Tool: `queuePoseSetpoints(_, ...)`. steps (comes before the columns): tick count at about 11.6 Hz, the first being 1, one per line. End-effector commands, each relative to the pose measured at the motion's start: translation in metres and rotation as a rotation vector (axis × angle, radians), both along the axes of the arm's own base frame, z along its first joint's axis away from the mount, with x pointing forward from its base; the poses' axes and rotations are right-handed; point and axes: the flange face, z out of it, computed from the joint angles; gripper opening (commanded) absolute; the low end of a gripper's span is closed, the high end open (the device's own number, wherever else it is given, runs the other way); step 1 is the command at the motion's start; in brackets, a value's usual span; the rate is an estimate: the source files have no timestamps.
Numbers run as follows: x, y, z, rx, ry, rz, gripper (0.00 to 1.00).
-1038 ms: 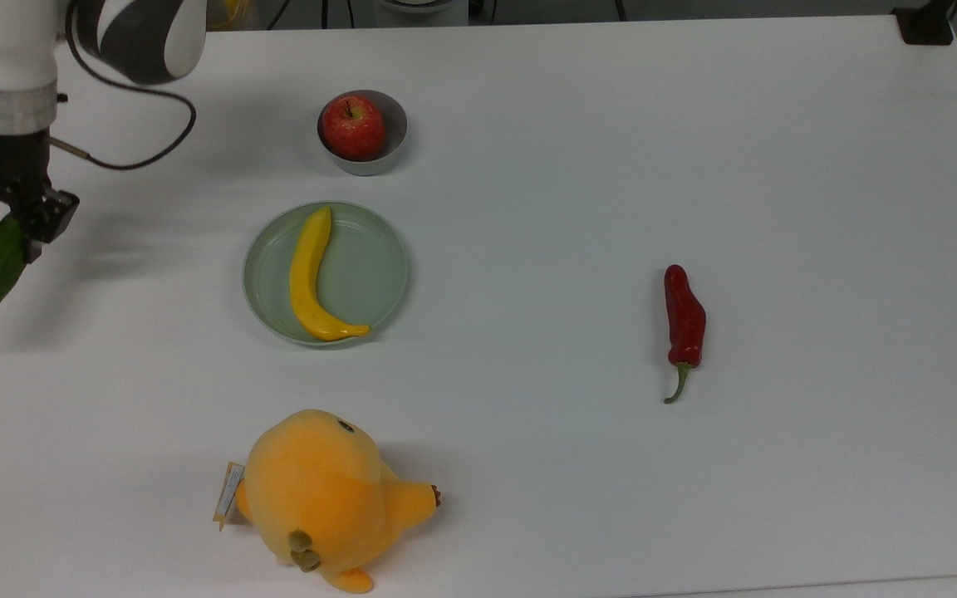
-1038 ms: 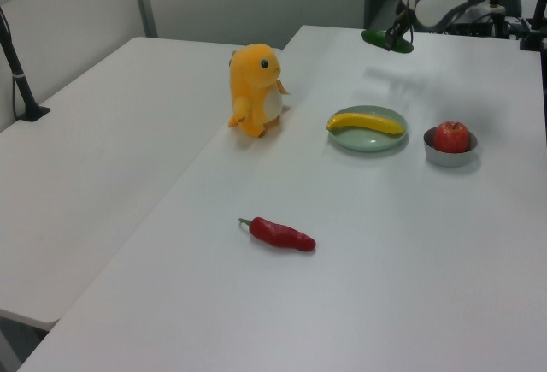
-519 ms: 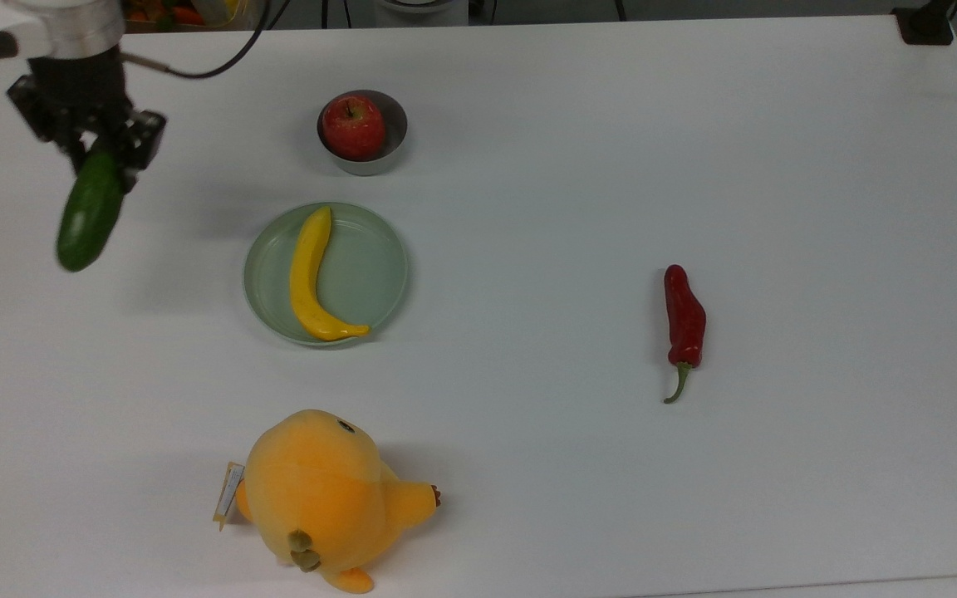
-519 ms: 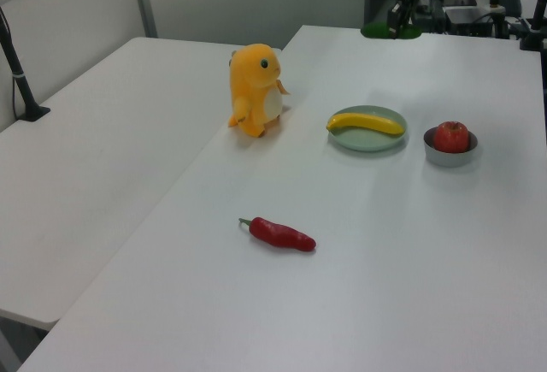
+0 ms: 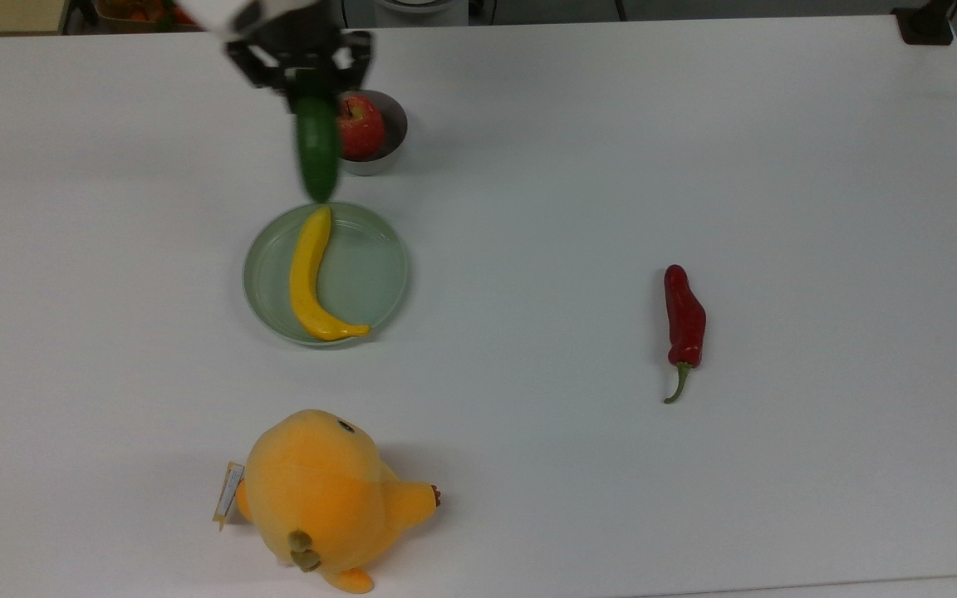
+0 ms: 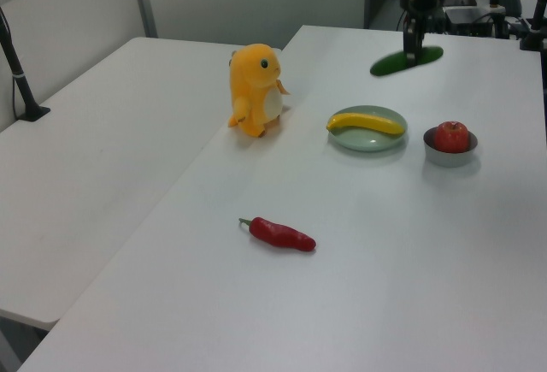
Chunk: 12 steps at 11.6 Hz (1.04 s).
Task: Put the cucumber on the left side of the bowl
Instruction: 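Lift the cucumber and carry it toward the bowl with the apple, then lower the cucumber onto the table beside the apple bowl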
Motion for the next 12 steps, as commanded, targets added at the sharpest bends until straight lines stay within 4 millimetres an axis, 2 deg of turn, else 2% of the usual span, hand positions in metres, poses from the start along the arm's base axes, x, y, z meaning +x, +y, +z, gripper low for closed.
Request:
queuePoseSetpoints(1,-0.029,0.080,-0.031,0.015,0.082,0.027,0.01)
queuePoseSetpoints(3,-0.048,0.127,-0.062,-0.007,0.138,0.036,0.01)
queuePoseSetpoints(4,-0.059,0.143,-0.072,-0.023,0.155,0.000,0.01)
queuePoseSetpoints(5,-0.063,0.146,-0.078,-0.041,0.161,-0.081,0.01)
queuePoseSetpoints(7,-0.078,0.159,-0.108,-0.070,0.187,-0.074,0.01)
queuePoseSetpoints(12,-0.090,0.144,-0.153,-0.259,0.090,-0.088,0.01)
